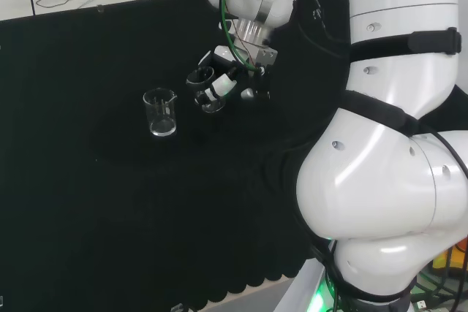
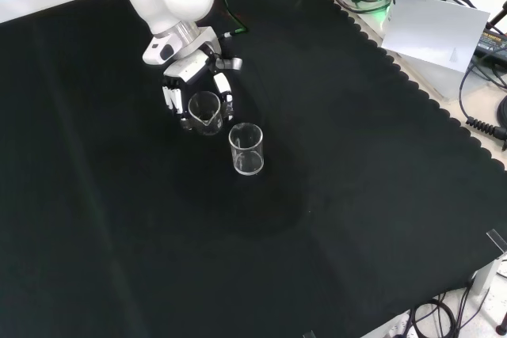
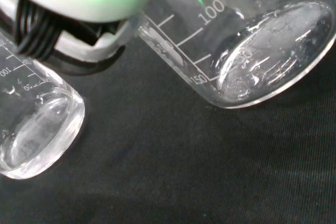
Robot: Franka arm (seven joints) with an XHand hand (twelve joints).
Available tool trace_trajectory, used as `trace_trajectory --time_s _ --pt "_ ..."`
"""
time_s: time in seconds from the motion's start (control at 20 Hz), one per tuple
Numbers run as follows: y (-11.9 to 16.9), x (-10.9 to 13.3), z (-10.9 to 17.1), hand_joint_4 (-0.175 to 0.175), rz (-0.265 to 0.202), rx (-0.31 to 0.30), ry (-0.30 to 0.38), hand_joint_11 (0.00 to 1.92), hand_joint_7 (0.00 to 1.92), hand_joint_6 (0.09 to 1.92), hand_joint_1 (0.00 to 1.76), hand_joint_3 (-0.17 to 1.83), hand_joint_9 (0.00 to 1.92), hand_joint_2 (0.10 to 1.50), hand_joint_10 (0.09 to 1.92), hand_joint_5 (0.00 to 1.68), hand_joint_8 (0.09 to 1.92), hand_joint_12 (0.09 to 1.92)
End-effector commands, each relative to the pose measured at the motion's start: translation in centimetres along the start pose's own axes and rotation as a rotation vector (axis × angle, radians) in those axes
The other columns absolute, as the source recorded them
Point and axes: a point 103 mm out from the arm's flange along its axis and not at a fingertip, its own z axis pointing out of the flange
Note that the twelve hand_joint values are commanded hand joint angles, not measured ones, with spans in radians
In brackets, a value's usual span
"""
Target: Place the beaker back on the table.
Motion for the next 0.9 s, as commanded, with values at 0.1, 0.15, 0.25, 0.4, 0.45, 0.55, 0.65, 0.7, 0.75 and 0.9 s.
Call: trace_trajectory --time_s 0.1,0.15,0.25,0.4,0.45,0.55,0.65,0.7,0.75,0.9 --pt "-0.29 -0.69 0.19 0.132 0.009 0.003 0.008 1.10 1.64 0.55 1.15 0.63 1.53 0.65 0.09 1.33 0.09 0.90" --pt "-0.33 -0.78 0.09 0.131 0.011 0.001 0.008 1.09 1.64 0.55 1.15 0.61 1.53 0.66 0.09 1.33 0.09 0.90" --pt "-0.40 -0.88 -0.11 0.129 0.013 0.001 0.009 1.08 1.61 0.54 1.15 0.60 1.51 0.67 0.09 1.33 0.09 0.91" --pt "-0.51 -0.94 -0.26 0.126 0.012 0.007 0.005 1.03 1.53 0.55 1.14 0.50 1.47 0.73 0.09 1.31 0.09 0.95" --pt "-0.56 -0.97 -0.27 0.145 0.010 0.010 0.001 0.99 1.48 0.55 1.13 0.44 1.44 0.76 0.09 1.29 0.09 0.99" --pt "-0.67 -0.96 -0.31 0.167 0.006 0.015 -0.013 0.87 1.36 0.59 1.11 0.31 1.37 0.84 0.09 1.25 0.09 1.07" --pt "-0.77 -0.93 -0.35 0.113 0.007 0.020 -0.030 0.76 1.26 0.64 1.07 0.23 1.29 0.85 0.09 1.15 0.09 1.14" --pt "-0.83 -0.94 -0.36 0.061 0.008 0.022 -0.035 0.72 1.22 0.66 1.05 0.27 1.26 0.80 0.09 1.08 0.09 1.17" --pt "-0.90 -0.99 -0.35 0.030 0.012 0.020 -0.037 0.67 1.19 0.67 1.03 0.33 1.22 0.75 0.09 1.02 0.09 1.19" --pt "-1.13 -1.11 -0.26 0.007 0.016 0.020 -0.046 0.56 1.12 0.71 1.01 0.49 1.13 0.64 0.09 0.93 0.09 1.26"
